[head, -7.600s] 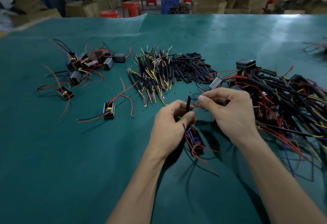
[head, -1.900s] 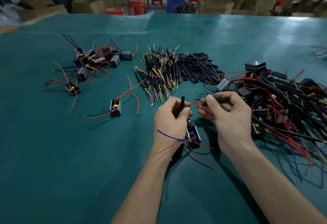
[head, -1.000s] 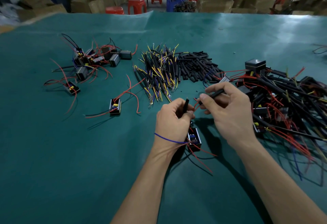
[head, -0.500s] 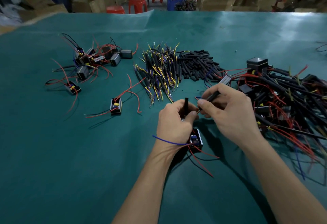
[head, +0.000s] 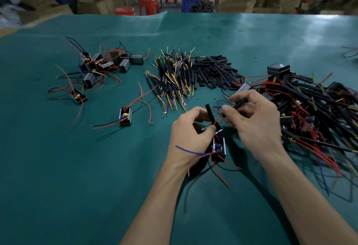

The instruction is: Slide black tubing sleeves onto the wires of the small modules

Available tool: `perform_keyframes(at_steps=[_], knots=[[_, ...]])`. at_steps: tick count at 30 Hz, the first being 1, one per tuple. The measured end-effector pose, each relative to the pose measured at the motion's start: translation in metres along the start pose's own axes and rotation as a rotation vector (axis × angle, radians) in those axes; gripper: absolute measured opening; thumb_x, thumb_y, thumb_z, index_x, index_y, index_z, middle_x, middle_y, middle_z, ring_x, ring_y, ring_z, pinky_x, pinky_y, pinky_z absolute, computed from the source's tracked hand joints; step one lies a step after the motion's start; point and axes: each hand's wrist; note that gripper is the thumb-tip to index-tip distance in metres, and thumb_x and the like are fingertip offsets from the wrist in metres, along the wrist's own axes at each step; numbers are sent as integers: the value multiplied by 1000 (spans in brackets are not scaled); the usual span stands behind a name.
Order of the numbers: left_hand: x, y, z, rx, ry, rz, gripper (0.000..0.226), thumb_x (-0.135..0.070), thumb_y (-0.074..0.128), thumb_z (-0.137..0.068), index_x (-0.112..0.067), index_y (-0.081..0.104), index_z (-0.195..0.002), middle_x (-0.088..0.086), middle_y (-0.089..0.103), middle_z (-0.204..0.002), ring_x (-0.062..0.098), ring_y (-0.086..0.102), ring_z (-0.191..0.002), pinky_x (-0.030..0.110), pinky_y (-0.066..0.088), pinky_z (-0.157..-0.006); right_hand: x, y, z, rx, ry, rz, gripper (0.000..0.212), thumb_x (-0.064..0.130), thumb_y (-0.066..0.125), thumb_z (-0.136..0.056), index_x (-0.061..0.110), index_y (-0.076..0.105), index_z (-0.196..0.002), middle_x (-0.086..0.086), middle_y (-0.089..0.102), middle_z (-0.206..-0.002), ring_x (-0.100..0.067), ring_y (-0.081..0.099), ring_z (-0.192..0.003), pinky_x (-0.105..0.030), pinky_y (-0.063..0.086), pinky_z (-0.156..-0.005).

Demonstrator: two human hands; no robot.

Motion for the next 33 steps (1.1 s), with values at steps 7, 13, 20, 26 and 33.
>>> perform_keyframes(at_steps=[7,13,20,26,33], knots=[[-1,-3,-1,51,17,38,17,-1,75,-76,-15,68,-82,-5,71,-74,15,66,-71,29,54,-72,7,-9,-2,99,-16,30,21,21,82,-85,27,66,-95,3,75,-67,-15,73,-61,-51,61,-73],[-1,-3,0,100,-38,100,20,0,80,-76,-16,68,-81,1,72,-75,18,64,-69,44,58,-75,12,-6,1,206,-80,130,19,17,83,-84,21,68,-94,6,73,-64,-13,69,-58,-36,57,-67],[1,-3,-2,115,-62,92,14,-4,81,-76,-12,71,-81,8,74,-82,29,71,-81,50,58,-80,9,-10,1,300,-123,206,16,19,81,-84,23,67,-91,4,73,-66,-17,69,-60,-40,56,-65],[2,-1,-1,151,-27,69,9,-17,69,-75,-18,68,-83,-2,73,-78,20,70,-74,43,58,-76,2,-11,-2,267,95,-21,18,6,75,-89,19,63,-94,-6,74,-68,-18,73,-62,-29,59,-62],[3,-3,-2,179,5,102,16,-8,75,-80,-18,64,-87,2,73,-87,22,68,-78,45,58,-82,4,-10,-2,291,336,-430,12,-3,62,-96,8,57,-100,-11,74,-73,-17,67,-58,-23,56,-58]])
Point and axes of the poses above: each hand's wrist, its own z-axis away from the middle knuckle, its own y-axis out of the palm, x = y × z
